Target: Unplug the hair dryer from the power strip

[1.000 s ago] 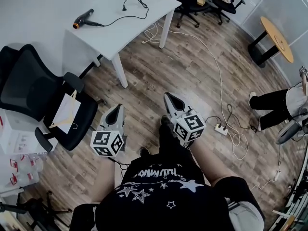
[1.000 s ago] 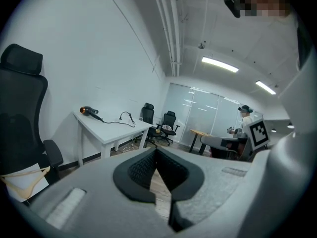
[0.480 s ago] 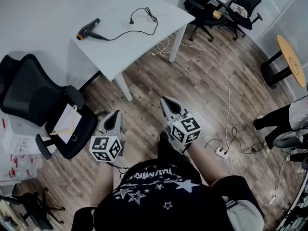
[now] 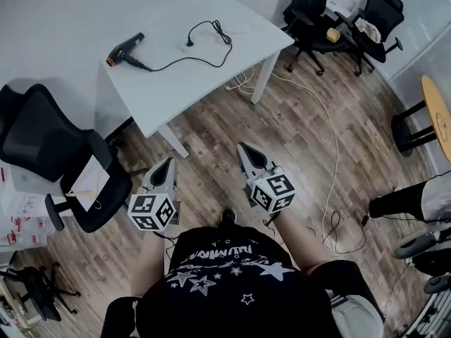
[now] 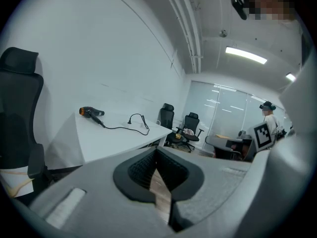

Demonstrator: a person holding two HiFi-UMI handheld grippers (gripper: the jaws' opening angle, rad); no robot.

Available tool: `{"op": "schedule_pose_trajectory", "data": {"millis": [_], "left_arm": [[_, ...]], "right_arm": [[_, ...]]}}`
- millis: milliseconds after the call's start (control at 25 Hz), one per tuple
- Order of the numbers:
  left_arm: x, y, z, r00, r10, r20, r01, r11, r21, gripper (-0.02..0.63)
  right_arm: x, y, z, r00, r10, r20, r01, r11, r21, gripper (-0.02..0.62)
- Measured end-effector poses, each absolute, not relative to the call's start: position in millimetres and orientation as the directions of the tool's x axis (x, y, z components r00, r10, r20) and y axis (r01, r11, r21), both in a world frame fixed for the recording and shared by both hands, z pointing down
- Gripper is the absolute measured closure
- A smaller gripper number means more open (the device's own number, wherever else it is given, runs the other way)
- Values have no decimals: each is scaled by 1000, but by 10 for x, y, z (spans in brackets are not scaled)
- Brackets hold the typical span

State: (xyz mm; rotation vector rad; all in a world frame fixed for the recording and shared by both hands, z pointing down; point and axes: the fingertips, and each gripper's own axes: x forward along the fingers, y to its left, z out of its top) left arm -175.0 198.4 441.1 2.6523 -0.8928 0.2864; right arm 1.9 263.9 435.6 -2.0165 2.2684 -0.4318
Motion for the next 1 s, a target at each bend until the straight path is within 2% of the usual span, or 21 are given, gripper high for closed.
{"op": "schedule_pose_trajectory", "data": {"millis": [240,520,1000], "left_arm": [[-1355,1851,4343,774,-562,291,-628,-741,238,598],[-1238,1576,4407,760,-570,313,-643,-730,233,598],[-877,489,4654,767,-558,318,-638,-718,279,598]], "right_arm": [[454,2484,4359,-133,-983,129,-955,92,-281,586],[565,2207,4471,-154,-977,148,-946,102,-308,586],[1041,1322,4596,-111,-971,213,-967,56,-248,586]]}}
